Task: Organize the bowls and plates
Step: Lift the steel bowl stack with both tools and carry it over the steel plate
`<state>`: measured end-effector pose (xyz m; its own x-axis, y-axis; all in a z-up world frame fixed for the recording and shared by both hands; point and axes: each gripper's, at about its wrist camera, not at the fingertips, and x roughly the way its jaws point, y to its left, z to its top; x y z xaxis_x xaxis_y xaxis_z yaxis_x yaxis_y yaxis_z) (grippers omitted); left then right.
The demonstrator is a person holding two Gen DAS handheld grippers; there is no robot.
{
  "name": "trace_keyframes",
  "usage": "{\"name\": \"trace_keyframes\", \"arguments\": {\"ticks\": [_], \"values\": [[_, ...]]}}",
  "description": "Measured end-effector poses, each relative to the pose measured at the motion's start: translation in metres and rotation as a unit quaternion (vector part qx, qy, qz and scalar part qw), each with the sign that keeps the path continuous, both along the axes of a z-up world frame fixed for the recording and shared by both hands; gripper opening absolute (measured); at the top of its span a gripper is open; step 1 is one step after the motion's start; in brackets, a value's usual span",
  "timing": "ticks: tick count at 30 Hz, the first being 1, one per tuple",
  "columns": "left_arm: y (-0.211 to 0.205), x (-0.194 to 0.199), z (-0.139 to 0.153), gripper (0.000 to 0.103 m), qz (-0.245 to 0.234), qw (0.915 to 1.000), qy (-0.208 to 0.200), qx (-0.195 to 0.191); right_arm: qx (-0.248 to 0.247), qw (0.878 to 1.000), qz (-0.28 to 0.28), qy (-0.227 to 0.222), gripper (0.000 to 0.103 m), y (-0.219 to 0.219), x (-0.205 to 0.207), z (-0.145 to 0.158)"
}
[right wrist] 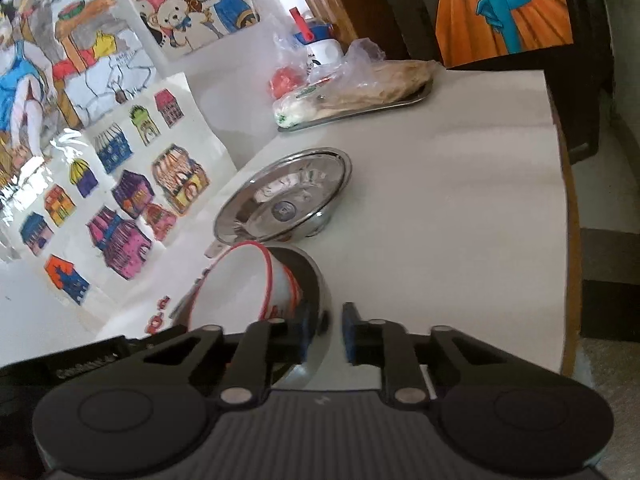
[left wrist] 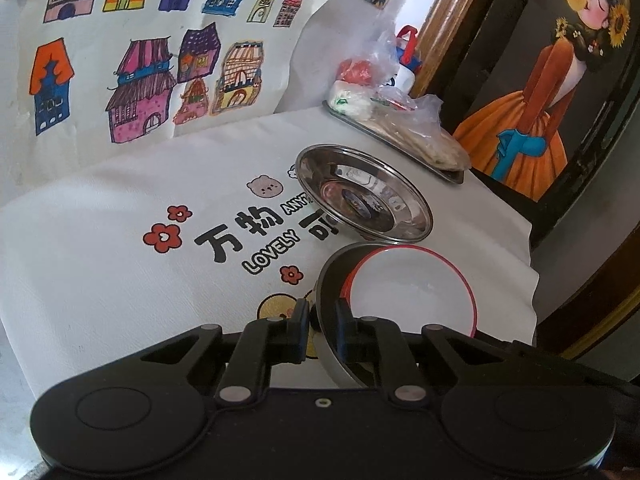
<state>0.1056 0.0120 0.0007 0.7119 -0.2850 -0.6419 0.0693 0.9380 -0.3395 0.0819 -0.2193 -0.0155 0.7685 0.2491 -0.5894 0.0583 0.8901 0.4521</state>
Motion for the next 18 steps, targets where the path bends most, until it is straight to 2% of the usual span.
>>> {"name": "trace_keyframes", "arguments": {"ticks": [4, 10, 14, 18], "values": [[-0.003, -0.002, 0.0, 0.011, -0.002, 1.0, -0.003, 0.009, 0.03, 1.0, -0.004, 0.006, 0.013, -0.008, 0.0, -0.002], [0.002, -0.002, -0.002, 0.011, 0.001, 0.9998, 0.004, -0.018, 0.048, 0.999, -0.01, 0.012, 0.013, -0.018, 0.0, -0.004], [-0.006, -0.004, 0.0, 0.012, -0.011, 0.9999, -0.001, -0.008, 0.056, 0.998, -0.023, 0.016, 0.013, -0.024, -0.001, -0.005], [-0.011, -0.004, -0.001, 0.012, -0.016, 0.9998, 0.001, -0.015, 0.058, 0.998, -0.029, 0.016, 0.013, -0.029, -0.004, -0.006]]}}
